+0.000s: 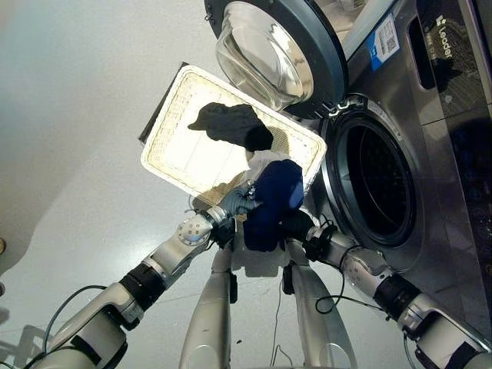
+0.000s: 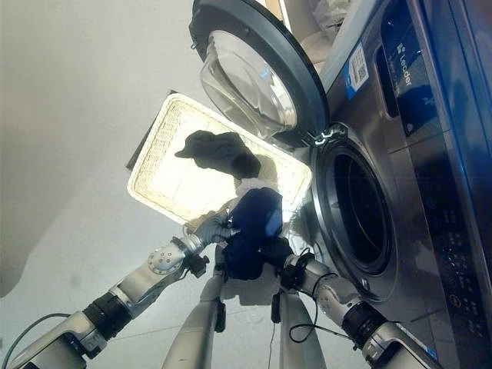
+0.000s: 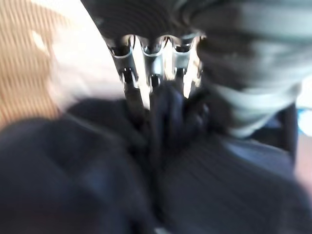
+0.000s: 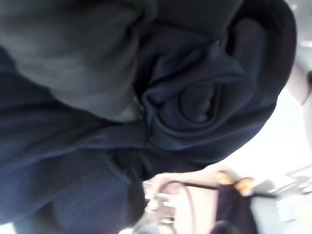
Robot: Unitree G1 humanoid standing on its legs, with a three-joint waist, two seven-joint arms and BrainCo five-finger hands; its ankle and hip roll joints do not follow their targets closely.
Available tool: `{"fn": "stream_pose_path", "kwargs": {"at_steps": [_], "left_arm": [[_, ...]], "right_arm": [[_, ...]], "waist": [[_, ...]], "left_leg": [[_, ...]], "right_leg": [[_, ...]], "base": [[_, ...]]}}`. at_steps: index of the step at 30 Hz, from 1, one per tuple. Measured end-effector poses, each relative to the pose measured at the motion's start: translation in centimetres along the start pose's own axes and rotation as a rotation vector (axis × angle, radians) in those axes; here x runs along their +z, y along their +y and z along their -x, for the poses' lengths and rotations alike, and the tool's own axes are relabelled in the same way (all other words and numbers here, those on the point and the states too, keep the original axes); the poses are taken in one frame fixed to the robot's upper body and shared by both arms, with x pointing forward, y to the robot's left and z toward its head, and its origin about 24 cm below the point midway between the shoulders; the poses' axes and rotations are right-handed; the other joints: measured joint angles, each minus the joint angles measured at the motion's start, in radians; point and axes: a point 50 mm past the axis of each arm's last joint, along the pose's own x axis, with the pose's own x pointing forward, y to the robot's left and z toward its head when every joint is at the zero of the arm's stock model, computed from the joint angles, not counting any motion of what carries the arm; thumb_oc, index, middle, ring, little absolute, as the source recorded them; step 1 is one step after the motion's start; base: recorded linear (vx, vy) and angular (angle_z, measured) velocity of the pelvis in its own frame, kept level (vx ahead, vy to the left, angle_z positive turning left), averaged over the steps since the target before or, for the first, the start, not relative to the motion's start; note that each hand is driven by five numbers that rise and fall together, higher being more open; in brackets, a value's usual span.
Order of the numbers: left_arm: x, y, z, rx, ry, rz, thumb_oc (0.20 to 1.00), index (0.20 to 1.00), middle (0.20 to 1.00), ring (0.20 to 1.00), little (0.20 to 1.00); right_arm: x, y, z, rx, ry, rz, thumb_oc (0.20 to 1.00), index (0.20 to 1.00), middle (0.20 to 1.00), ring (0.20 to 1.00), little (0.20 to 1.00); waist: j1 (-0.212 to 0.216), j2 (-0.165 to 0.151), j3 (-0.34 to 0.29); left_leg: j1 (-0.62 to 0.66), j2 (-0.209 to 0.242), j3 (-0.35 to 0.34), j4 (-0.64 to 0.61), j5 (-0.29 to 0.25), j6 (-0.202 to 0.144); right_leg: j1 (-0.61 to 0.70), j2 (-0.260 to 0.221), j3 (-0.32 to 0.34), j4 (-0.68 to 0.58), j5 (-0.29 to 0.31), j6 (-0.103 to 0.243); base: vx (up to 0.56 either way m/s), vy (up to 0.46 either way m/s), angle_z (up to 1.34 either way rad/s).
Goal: Put the clothes into the washing machine.
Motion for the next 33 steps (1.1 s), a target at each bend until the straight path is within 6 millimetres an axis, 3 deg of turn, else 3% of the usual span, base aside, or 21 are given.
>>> {"fn": "stream_pose_path", "kwargs": {"at_steps": [3, 10, 15, 18, 22, 25, 27, 30, 33], "left_arm": [[-0.8, 1.3, 0.5, 0.148, 0.036, -0.125, 1.000, 1.000, 1.000, 1.000, 1.000], [-1.6, 2.8, 1.1, 0.236, 0.113, -0.322, 1.000, 1.000, 1.000, 1.000, 1.000], [-3.9, 4.0, 1.9, 0.331, 0.258, -0.407, 1.000, 1.000, 1.000, 1.000, 1.000], [-4.8, 4.1, 2.4, 0.390, 0.296, -0.380, 1.000, 1.000, 1.000, 1.000, 1.000], [-6.7, 3.5, 3.2, 0.525, 0.344, -0.155, 1.000, 1.000, 1.000, 1.000, 1.000], [-7.2, 3.2, 3.4, 0.576, 0.342, -0.046, 1.000, 1.000, 1.000, 1.000, 1.000], [-7.7, 3.4, 3.6, 0.601, 0.344, -0.021, 1.000, 1.000, 1.000, 1.000, 1.000], [-8.5, 3.4, 4.3, 0.625, 0.364, 0.014, 1.000, 1.000, 1.000, 1.000, 1.000], [-8.7, 3.0, 4.6, 0.611, 0.359, 0.026, 1.000, 1.000, 1.000, 1.000, 1.000]], "right_arm": [[0.2, 0.3, 0.0, 0.003, -0.108, -0.098, 0.200, 0.200, 0.200, 0.200, 0.200], [1.8, -0.8, 0.8, -0.046, -0.381, -0.364, 0.200, 0.200, 0.200, 0.200, 0.200], [3.5, -2.0, 1.2, -0.065, -0.683, -0.645, 0.200, 0.200, 0.200, 0.200, 0.200], [3.6, -3.6, 2.0, -0.140, -0.793, -0.741, 0.200, 0.200, 0.200, 0.200, 0.200], [3.9, -6.8, 3.6, -0.320, -1.016, -0.921, 0.200, 0.200, 0.200, 0.200, 0.200], [4.6, -8.2, 4.7, -0.436, -1.140, -0.993, 0.200, 0.200, 0.200, 0.200, 0.200], [6.3, -9.4, 5.6, -0.513, -1.247, -1.047, 0.200, 0.200, 0.200, 0.200, 0.200], [11.6, -11.2, 8.3, -0.628, -1.491, -1.108, 0.200, 0.200, 0.200, 0.200, 0.200], [12.5, -11.6, 9.2, -0.739, -1.566, -1.150, 0.200, 0.200, 0.200, 0.200, 0.200]], "waist": [[0.001, 0.000, 0.000], [-0.001, 0.005, 0.002], [-0.003, 0.027, 0.003], [-0.002, 0.062, 0.002], [-0.004, 0.128, 0.000], [-0.002, 0.144, -0.003], [-0.001, 0.145, -0.003], [-0.001, 0.145, -0.003], [0.015, 0.146, -0.004]], "left_leg": [[-0.008, 0.004, 0.007, -0.001, -0.002, -0.003], [-0.030, 0.001, 0.030, -0.002, -0.001, -0.001], [-0.030, -0.002, 0.058, -0.007, -0.001, -0.001], [-0.028, -0.002, 0.063, -0.008, -0.001, -0.001], [-0.024, -0.006, 0.082, -0.020, 0.003, 0.004], [-0.020, -0.004, 0.084, -0.020, 0.004, 0.005], [-0.014, -0.003, 0.086, -0.019, 0.004, 0.005], [-0.012, -0.005, 0.096, -0.015, 0.006, 0.008], [-0.027, -0.005, 0.100, -0.017, 0.009, 0.008]], "right_leg": [[-0.013, 0.002, -0.008, 0.000, -0.001, 0.000], [-0.052, -0.003, 0.002, 0.004, 0.005, -0.007], [-0.071, -0.005, 0.014, 0.013, 0.011, -0.014], [-0.075, -0.006, 0.020, 0.016, 0.008, -0.011], [-0.085, -0.007, 0.040, 0.019, 0.013, -0.007], [-0.084, -0.005, 0.044, 0.021, 0.016, -0.011], [-0.083, -0.004, 0.042, 0.028, 0.014, -0.009], [-0.085, -0.008, 0.042, 0.032, 0.019, -0.010], [-0.101, -0.008, 0.043, 0.033, 0.023, -0.010]], "base": [[0.01, -0.055, -0.07], [0.02, 0.004, -0.10], [0.02, 0.040, -0.13], [0.02, 0.048, -0.05], [0.03, 0.025, -0.12], [0.05, -0.042, -0.04], [0.05, -0.068, -0.05], [0.02, -0.057, -0.04], [0.02, -0.049, -0.01]]}}
